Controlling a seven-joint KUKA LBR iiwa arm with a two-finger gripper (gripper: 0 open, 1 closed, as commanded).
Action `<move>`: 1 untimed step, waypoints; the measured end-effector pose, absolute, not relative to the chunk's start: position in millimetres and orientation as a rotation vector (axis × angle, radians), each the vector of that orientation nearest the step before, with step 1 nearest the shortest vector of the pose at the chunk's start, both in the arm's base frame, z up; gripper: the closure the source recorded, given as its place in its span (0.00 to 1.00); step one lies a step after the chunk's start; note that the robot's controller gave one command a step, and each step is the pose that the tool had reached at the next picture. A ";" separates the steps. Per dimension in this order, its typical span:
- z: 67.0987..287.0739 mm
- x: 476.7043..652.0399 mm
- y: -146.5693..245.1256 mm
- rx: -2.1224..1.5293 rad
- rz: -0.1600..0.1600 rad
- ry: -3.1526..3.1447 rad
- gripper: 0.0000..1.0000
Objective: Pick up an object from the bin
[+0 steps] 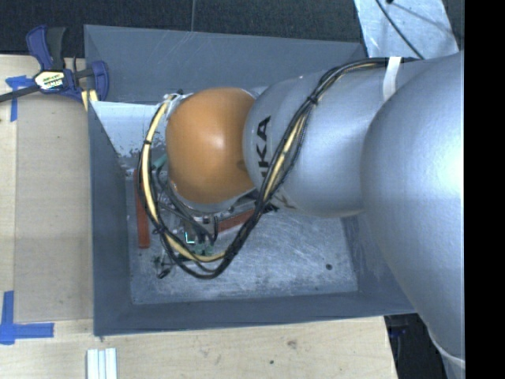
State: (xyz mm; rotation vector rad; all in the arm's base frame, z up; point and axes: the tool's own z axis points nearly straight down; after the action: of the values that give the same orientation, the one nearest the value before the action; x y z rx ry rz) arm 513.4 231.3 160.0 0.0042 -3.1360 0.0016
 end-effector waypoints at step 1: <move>72.6 492.0 218.4 0.352 0.001 -3.122 0.00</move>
Offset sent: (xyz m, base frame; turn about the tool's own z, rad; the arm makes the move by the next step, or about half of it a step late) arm -0.0213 -0.0122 -0.0855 -0.2216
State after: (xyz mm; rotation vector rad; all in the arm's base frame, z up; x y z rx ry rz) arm 492.0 218.4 72.6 0.3519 -3.1219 0.0005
